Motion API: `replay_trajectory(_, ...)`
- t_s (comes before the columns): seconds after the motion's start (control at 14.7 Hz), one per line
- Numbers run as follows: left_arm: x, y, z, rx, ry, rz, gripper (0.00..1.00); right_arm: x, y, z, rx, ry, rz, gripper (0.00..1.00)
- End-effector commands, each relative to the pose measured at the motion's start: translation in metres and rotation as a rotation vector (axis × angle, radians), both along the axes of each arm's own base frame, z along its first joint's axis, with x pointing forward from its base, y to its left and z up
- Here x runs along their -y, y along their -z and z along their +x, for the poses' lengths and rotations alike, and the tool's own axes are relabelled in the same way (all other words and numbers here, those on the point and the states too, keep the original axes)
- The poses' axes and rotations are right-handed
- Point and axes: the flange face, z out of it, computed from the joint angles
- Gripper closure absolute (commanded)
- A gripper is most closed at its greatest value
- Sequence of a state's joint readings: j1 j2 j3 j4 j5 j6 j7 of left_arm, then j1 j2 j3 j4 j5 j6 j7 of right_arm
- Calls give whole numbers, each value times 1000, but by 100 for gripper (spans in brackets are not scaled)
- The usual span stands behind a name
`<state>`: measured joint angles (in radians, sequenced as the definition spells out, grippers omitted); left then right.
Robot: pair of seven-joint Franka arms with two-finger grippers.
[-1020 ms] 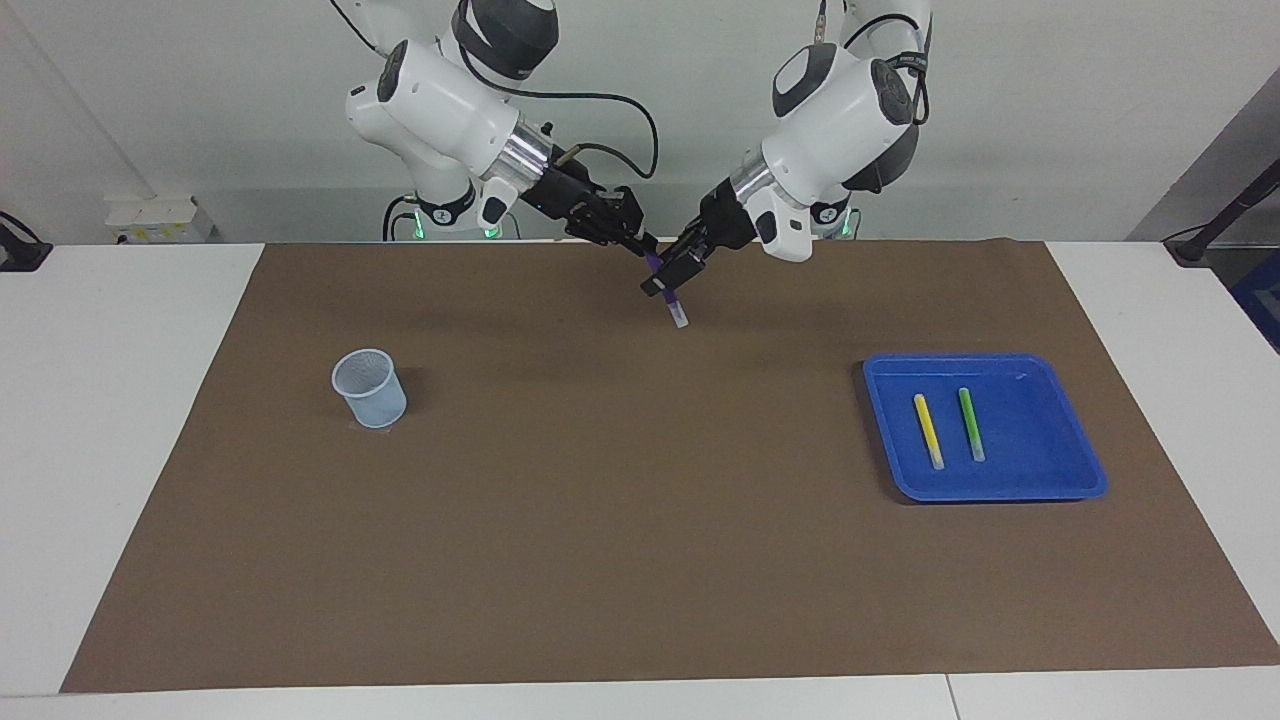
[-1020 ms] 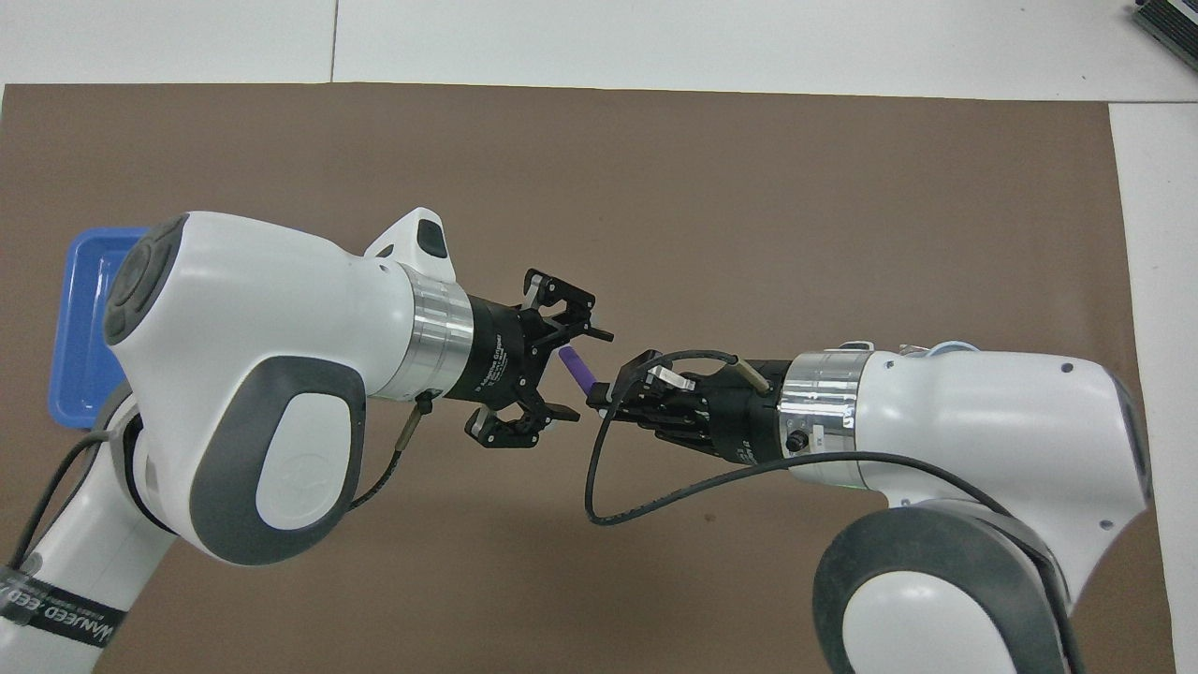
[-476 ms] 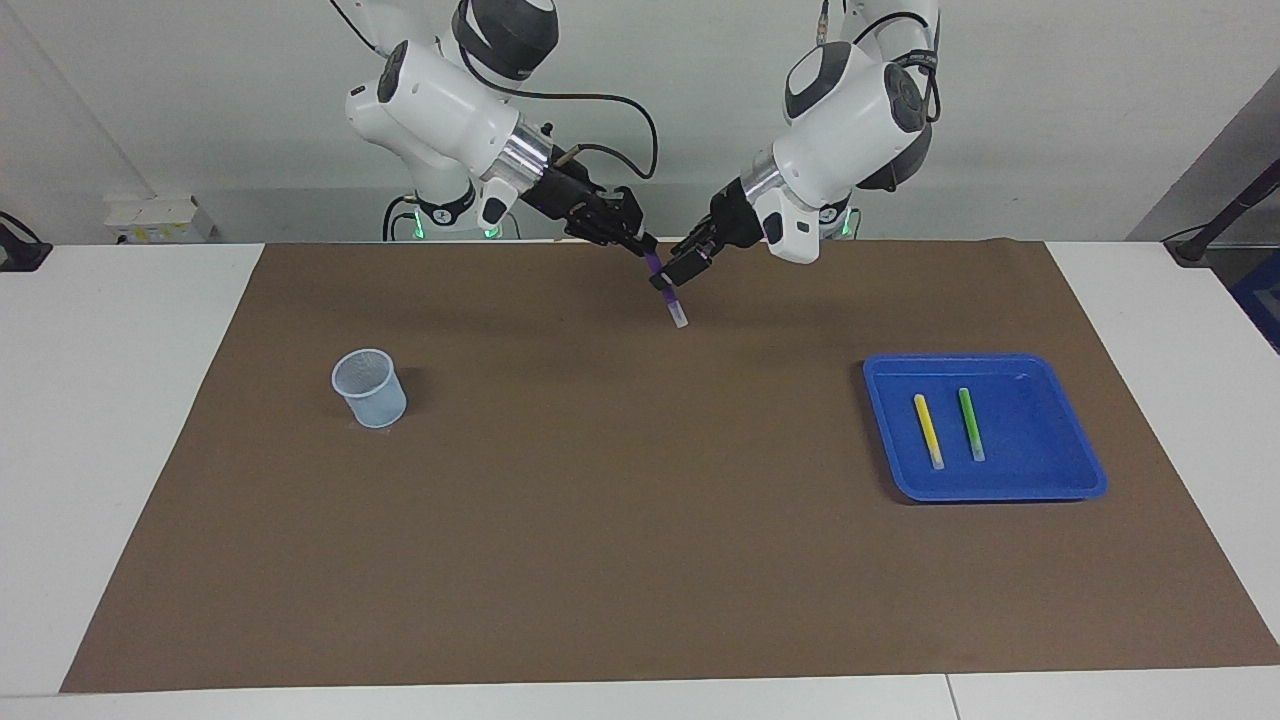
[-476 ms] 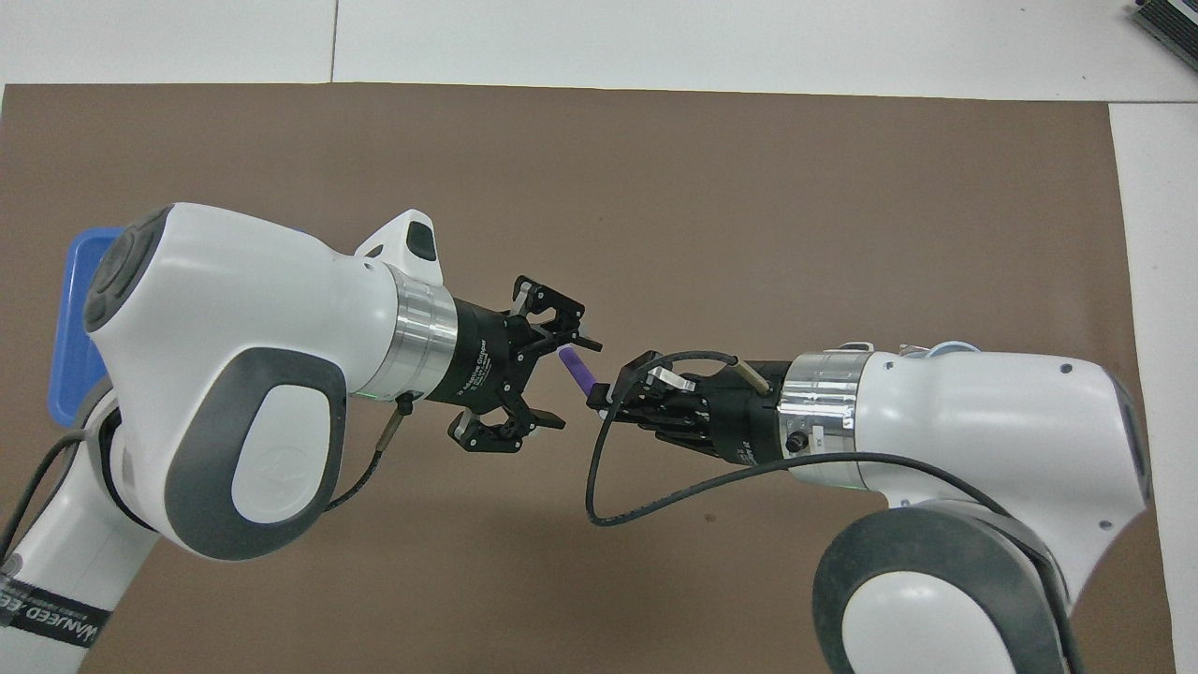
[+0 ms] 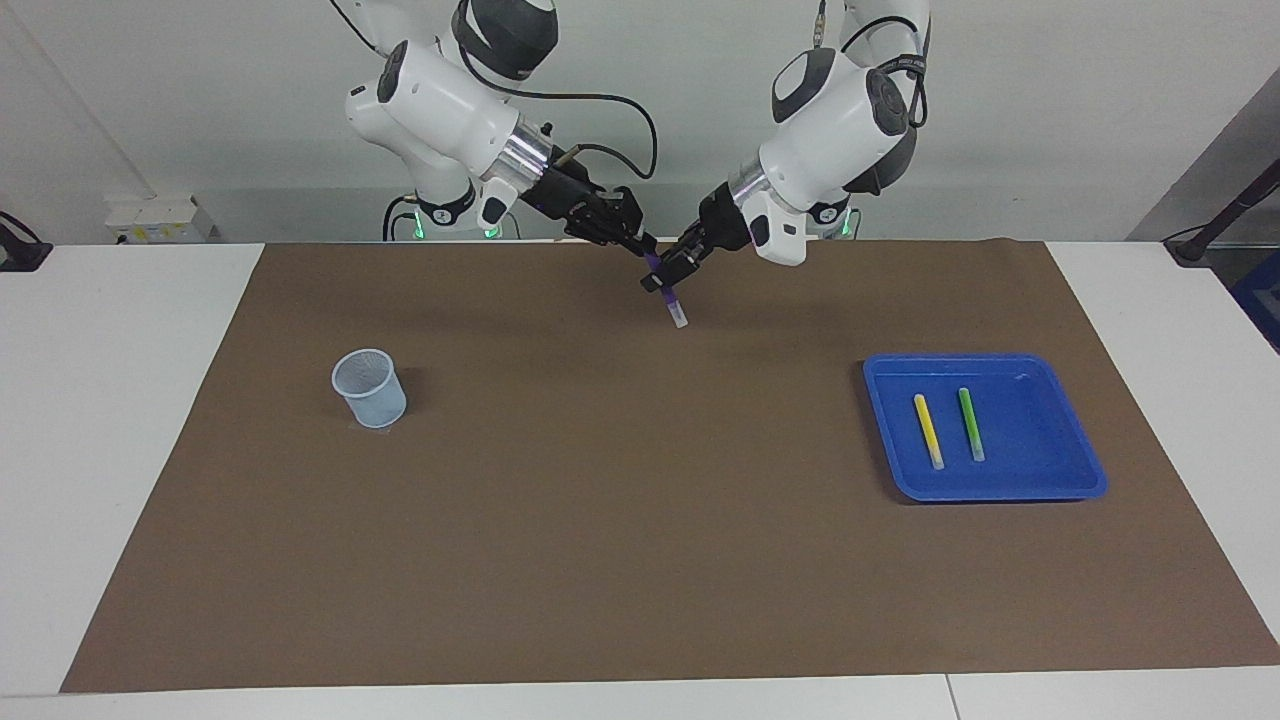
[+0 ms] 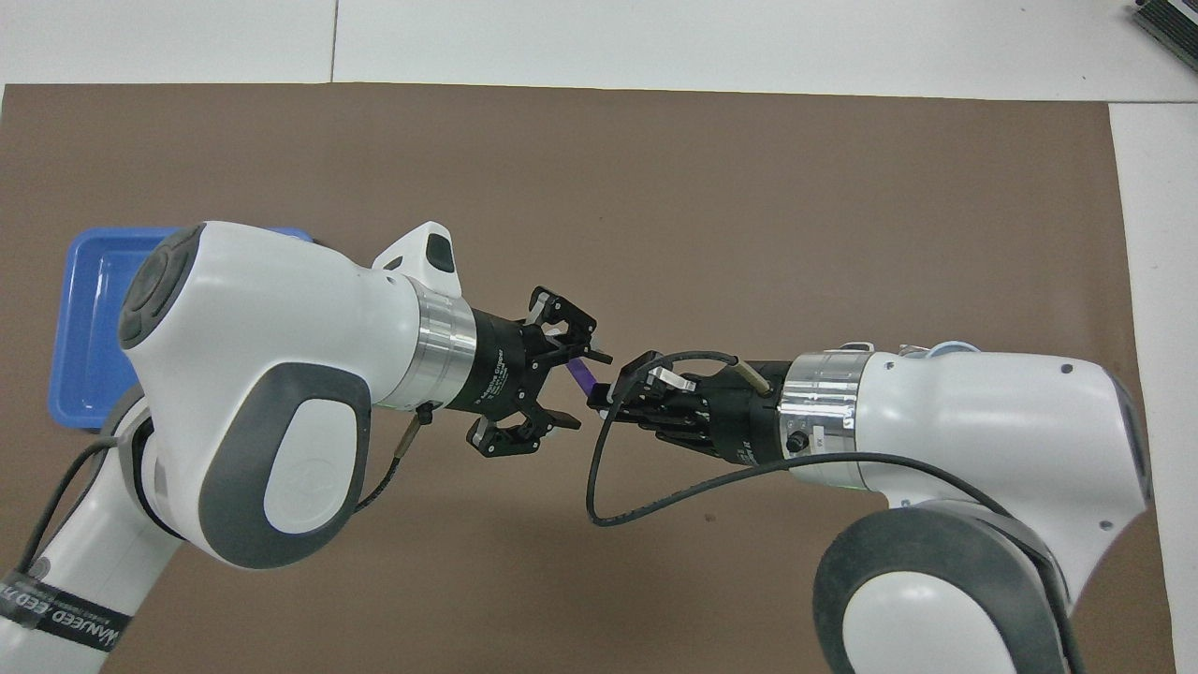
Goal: Right arm passes pens to left for tray arrangement
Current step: 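Close the left gripper on the purple pen and open the right gripper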
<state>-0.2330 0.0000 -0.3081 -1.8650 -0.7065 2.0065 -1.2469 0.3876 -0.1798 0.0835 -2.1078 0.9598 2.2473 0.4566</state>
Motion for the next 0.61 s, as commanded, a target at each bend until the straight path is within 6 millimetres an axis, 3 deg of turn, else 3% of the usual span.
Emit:
replay_trajectory(0.0,-2,-2,-7,13,-4,-14,93,6,-3,-6,-1,12,20,100)
replay_trajectory(0.07,-2,-2,-7,13,-5,-15,100,5,-3,-7,-1,10,20,100)
replay_trajectory(0.54,-1,-4,-6,11,5,-14,100,6,-3,-6,-4,13,21,100)
